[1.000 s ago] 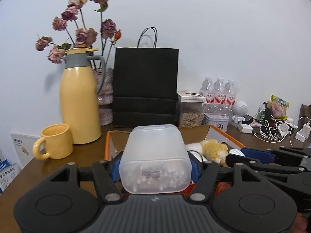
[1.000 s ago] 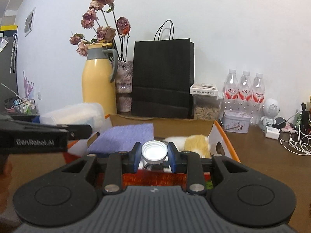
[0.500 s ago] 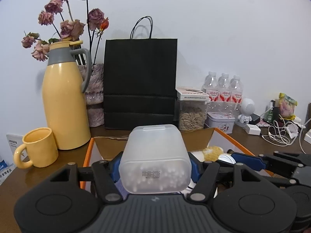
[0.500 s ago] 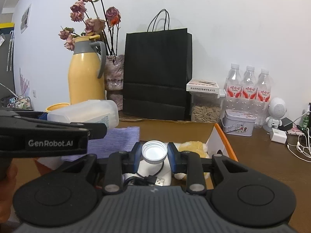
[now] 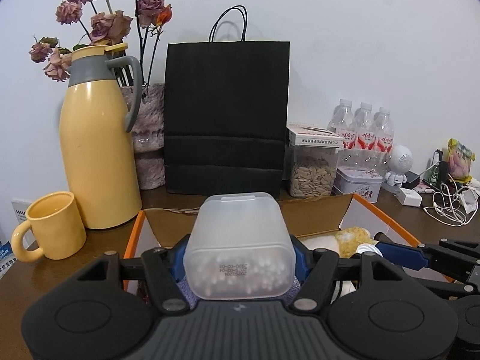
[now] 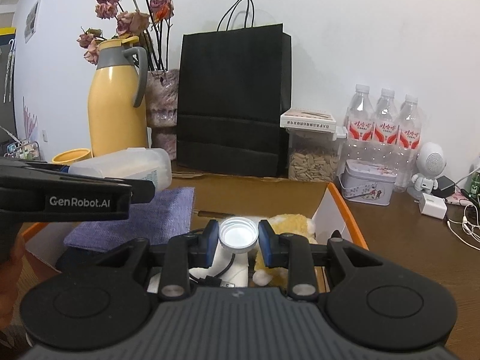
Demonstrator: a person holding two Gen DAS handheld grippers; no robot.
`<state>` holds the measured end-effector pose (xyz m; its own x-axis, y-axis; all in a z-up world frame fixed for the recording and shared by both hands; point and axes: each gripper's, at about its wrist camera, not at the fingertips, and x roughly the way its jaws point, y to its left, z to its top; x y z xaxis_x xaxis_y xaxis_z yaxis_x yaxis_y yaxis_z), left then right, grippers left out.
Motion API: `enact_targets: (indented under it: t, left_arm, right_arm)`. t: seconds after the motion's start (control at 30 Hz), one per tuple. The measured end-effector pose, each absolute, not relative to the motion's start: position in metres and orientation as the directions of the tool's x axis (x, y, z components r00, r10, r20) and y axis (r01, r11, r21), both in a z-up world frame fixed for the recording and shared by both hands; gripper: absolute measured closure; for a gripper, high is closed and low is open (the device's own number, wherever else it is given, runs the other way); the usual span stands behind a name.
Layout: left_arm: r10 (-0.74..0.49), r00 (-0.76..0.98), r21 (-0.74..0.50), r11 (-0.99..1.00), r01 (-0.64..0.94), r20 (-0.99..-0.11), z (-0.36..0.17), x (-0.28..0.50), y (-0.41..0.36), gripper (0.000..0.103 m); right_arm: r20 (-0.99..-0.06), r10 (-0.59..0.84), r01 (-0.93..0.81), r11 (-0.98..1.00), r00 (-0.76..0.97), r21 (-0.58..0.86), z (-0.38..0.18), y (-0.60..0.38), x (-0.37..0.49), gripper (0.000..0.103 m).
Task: Organize objects
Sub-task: 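Carry the swab box and cap into the box and open both tools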
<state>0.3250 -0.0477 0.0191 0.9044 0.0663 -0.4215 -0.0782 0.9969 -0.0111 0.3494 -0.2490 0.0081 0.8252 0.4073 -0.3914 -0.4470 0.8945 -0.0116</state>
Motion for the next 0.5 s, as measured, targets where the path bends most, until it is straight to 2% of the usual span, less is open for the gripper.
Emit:
enact_targets:
  t: [0.03,0.07,0.1,0.13,0.17,0.2,0.23,0.5]
  left_arm:
    - [0.067,0.902,-0.009,0.997,-0.078,-0.426,0.0182,0.3257,-0.0477,0.039]
    - [0.071,0.900,-0.007,0.997,-0.082,-0.430,0.0174,0.3263,-0.0477,0.030]
    - [0.078,0.898,-0.005,0.996,-0.089,-0.432,0.0169,0.3265,-0.0471,0.023]
    - [0.082,0.899,-0.005,0.996,-0.094,-0.431,0.0170,0.3266,-0.0470,0.006]
    - [0.088,0.900,-0.007,0.995,-0.100,-0.427,0.0172,0.3261,-0.0463,0.000]
    - [0.094,0.902,-0.008,0.994,-0.107,-0.422,0.0175,0.3253,-0.0460,0.000]
    - [0.098,0.901,-0.009,0.994,-0.112,-0.422,0.0176,0.3251,-0.0454,0.000]
    - [0.101,0.896,-0.010,0.993,-0.117,-0.433,0.0157,0.3258,-0.0458,0.000]
  right_arm:
    - [-0.401,0.407,-0.448,0.894,0.821,-0.009,0.0076,-0.2492,0.3496,0.072]
    - [-0.406,0.407,-0.448,0.894,0.819,-0.009,0.0073,-0.2493,0.3494,0.064]
    - [-0.413,0.401,-0.446,0.895,0.817,-0.013,0.0067,-0.2493,0.3491,0.045]
    - [-0.416,0.397,-0.443,0.896,0.818,-0.015,0.0065,-0.2494,0.3487,0.034]
    - [-0.416,0.397,-0.442,0.897,0.818,-0.015,0.0064,-0.2498,0.3483,0.016]
    - [-0.414,0.398,-0.444,0.896,0.819,-0.015,0.0065,-0.2501,0.3476,0.003]
    - [-0.409,0.400,-0.444,0.896,0.820,-0.013,0.0067,-0.2506,0.3469,0.000]
    - [-0.402,0.385,-0.421,0.907,0.831,-0.002,0.0087,-0.2545,0.3470,0.000]
